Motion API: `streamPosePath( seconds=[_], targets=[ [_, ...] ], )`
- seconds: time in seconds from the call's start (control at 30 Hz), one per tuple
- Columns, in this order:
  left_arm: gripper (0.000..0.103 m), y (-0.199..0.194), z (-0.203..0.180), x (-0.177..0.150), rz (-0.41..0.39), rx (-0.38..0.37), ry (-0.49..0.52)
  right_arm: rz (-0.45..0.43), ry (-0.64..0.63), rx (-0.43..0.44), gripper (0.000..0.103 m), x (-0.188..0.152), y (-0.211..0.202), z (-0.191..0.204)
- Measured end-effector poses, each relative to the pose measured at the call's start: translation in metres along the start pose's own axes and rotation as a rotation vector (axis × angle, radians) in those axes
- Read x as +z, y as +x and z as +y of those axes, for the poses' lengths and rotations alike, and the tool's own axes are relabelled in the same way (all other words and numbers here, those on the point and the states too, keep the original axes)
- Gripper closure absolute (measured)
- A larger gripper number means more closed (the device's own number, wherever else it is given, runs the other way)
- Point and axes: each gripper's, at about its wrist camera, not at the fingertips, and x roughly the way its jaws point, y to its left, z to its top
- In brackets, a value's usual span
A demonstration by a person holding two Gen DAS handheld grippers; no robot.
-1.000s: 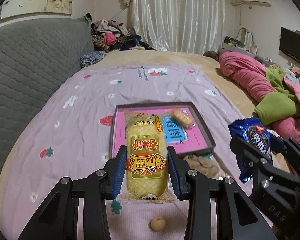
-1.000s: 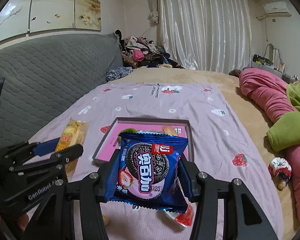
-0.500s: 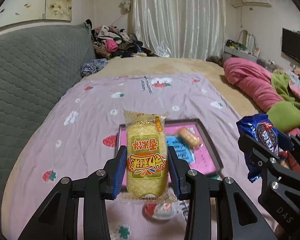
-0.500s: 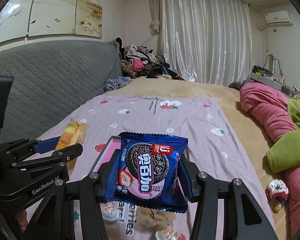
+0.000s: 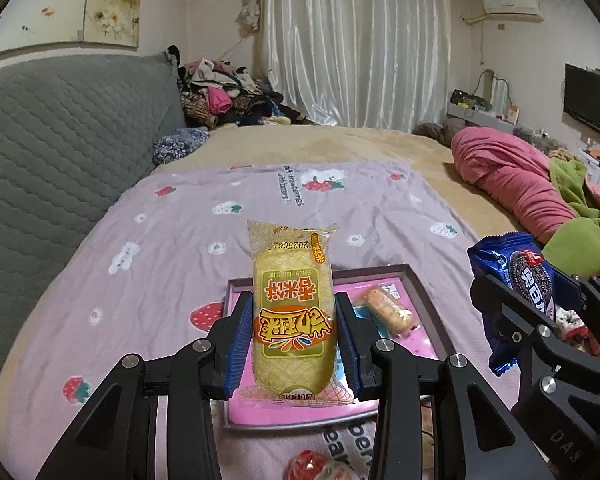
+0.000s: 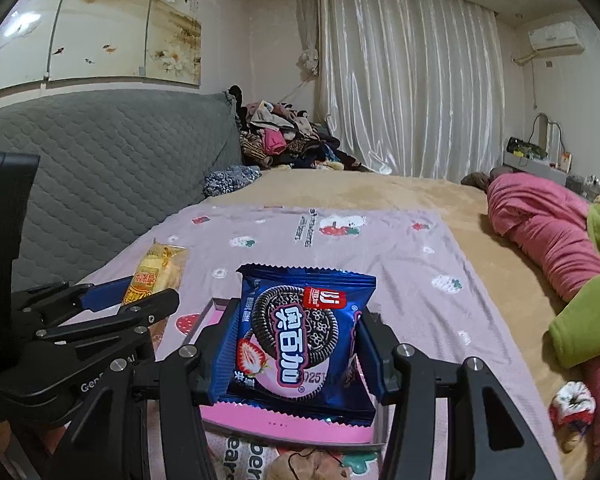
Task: Organize objects
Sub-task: 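Carry yellow packet with left tool over the book tray while right tool carries Oreo packet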
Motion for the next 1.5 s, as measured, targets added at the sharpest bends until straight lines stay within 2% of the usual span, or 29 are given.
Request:
streamPosePath(
  seconds=[0.27,0.47,0.63,1.0,1.23,1.5],
  targets=[
    [0.062,0.061,0.011,-0.034,0.041,0.017,0.009,0.026,0.056,0.001,0.050,-0.024,0.046,-0.016],
    [0.062,0.099,0.018,-0.057,0.082,0.016,-0.026,0.079,0.014,-0.024,0.050,-0.045,0.078,-0.026],
    [0.062,0.124,0.021,-0.075,0.137,0.009,-0.026,0.124,0.032,-0.033,0.050,-0.057,0.097,-0.038],
    [0.062,0.141,0.019,-0.092,0.192,-0.007,-0.025,0.199,-0.005,-0.035,0.050,-0.066,0.110,-0.030],
    [0.062,0.149,0.028,-0.096,0.230,-0.021,-0.057,0.262,-0.062,-0.046,0.050,-0.067,0.110,-0.028],
    [0.062,0.152,0.025,-0.101,0.266,-0.033,-0.054,0.373,-0.052,-0.044,0.050,-0.084,0.134,-0.038]
  ],
)
